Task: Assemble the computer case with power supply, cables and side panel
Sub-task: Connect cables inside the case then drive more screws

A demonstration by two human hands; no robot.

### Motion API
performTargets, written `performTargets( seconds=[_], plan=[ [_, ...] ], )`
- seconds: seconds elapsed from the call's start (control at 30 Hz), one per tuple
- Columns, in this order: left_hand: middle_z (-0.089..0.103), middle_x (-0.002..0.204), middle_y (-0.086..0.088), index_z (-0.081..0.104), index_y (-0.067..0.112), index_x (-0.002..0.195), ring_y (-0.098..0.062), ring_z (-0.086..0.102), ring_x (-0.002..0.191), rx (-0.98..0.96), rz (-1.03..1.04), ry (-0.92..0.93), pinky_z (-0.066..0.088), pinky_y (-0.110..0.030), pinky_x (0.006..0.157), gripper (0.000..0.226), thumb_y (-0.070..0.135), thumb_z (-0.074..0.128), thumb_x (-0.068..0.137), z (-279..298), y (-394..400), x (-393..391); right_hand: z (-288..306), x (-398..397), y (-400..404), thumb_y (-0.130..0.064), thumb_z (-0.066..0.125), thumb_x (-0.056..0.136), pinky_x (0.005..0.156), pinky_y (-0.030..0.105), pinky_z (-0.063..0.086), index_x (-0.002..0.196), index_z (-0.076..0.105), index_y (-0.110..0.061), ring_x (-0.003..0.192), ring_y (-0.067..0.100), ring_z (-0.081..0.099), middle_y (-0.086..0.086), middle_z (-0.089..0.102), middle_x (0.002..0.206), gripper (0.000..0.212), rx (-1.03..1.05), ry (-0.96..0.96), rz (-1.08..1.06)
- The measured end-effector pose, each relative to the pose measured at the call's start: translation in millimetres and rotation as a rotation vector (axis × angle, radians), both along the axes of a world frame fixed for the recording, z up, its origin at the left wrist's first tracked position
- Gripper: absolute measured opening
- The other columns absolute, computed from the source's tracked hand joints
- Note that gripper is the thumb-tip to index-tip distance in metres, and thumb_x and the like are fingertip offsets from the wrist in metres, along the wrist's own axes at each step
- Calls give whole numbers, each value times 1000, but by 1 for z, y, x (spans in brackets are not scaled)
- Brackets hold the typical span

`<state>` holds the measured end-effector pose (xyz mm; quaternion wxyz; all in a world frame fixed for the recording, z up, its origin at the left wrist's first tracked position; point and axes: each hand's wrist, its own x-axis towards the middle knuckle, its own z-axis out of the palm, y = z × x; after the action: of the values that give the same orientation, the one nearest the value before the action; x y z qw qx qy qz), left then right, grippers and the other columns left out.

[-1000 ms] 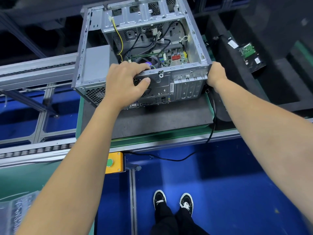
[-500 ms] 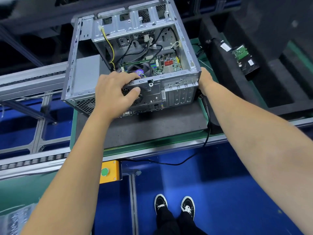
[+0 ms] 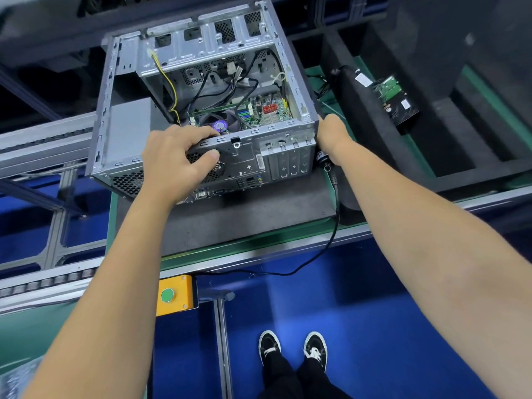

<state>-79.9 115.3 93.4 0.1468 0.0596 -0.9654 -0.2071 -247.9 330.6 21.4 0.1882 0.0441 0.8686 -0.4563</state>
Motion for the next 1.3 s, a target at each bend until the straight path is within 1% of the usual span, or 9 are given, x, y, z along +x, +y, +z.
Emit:
performTargets(
  seconds=[0.1,0.3,0.43,0.57,0.67,0.77,1.0,1.13,1.3],
  plan=[
    [70,98,-1,70,23,113,-25,55,93,15,1,-1,31,-31,82,43,36,53,76,1,1,1,7,6,1,-24,37,99,62,33,25,95,46,-11,74,21,31,3,42,83,16,-145,-18,-82],
    [70,99,-2,70,24,113,-25,56,95,39,0,-23,28,-28,82,45,37,52,74,5,3,3,19,16,15,-48,47,101,56,28,24,72,36,-21,52,8,31,-7,32,63,41,-280,65,-38],
    [70,101,-5,69,24,115,-28,56,98,51,6,-55,34,-33,88,49,41,50,73,8,4,5,36,28,30,-31,56,100,64,30,39,88,47,-11,60,23,45,12,45,75,25,-467,46,-1],
    [69,110,-5,67,22,119,-27,55,104,59,9,-87,33,-34,93,55,43,48,73,9,4,6,64,41,42,-15,58,97,50,30,51,85,51,-5,48,24,58,8,60,68,18,-614,34,65],
    [69,112,-4,67,25,120,-27,53,108,63,18,-108,30,-33,96,55,45,47,72,9,4,5,83,54,44,-9,59,91,50,33,53,91,44,-6,50,26,59,15,50,81,16,-631,48,85],
    [69,111,-4,67,27,120,-30,52,110,83,35,-126,31,-33,96,56,46,48,71,9,2,5,97,72,36,-1,56,84,47,30,50,89,37,-12,47,24,56,12,46,76,22,-682,-3,138],
    [70,111,-6,66,28,120,-30,55,109,109,35,-135,35,-33,94,56,48,50,71,10,1,6,103,124,10,8,55,82,50,31,53,111,47,-7,55,27,62,15,55,82,33,-780,-132,316],
    [68,113,-9,65,28,122,-32,55,110,87,31,-115,36,-35,96,37,36,65,86,6,-3,4,93,150,-9,7,59,85,51,34,54,115,45,-9,56,30,63,16,57,85,37,-783,-205,370],
    [69,114,-9,65,25,124,-32,57,108,51,16,-108,38,-34,91,37,31,65,86,4,-7,3,80,172,-21,-19,64,94,47,31,49,107,42,-13,49,26,55,10,53,83,26,-786,-276,388]
  ],
)
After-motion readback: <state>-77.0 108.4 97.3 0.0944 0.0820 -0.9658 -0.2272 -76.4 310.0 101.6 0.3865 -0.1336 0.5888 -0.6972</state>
